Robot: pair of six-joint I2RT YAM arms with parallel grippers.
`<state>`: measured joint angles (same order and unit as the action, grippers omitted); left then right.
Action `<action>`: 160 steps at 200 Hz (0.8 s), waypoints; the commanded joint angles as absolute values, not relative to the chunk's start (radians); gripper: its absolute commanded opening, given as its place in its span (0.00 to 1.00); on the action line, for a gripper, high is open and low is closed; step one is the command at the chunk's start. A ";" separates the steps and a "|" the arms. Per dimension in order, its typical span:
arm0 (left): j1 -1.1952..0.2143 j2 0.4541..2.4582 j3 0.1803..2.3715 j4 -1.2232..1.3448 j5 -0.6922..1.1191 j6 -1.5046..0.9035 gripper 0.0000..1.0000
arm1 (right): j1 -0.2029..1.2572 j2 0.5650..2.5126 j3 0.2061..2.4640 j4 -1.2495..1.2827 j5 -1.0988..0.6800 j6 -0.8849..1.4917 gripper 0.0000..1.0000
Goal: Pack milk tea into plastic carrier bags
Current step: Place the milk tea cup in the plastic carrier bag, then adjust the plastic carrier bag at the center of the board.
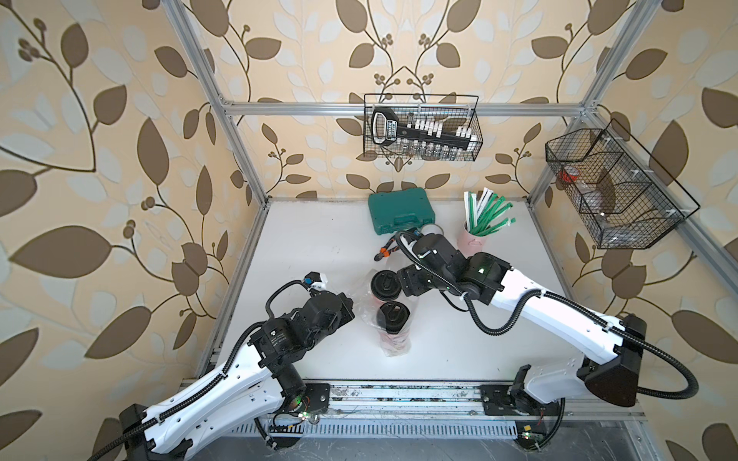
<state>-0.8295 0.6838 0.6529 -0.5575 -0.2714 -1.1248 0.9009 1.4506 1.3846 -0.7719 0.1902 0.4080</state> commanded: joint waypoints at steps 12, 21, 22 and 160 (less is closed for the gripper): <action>-0.819 0.693 0.698 -0.559 -0.305 -1.102 0.00 | 0.900 1.450 1.389 -0.775 0.136 0.463 0.52; -0.819 0.696 0.702 -0.558 -0.305 -1.100 0.00 | 0.899 1.444 1.392 -0.769 0.131 0.474 0.41; -0.819 0.697 0.703 -0.558 -0.305 -1.100 0.00 | 0.899 1.444 1.391 -0.769 0.132 0.476 0.40; -0.819 0.791 0.868 -0.568 -0.276 -1.052 0.00 | 0.889 1.468 1.538 -0.937 0.180 0.588 0.00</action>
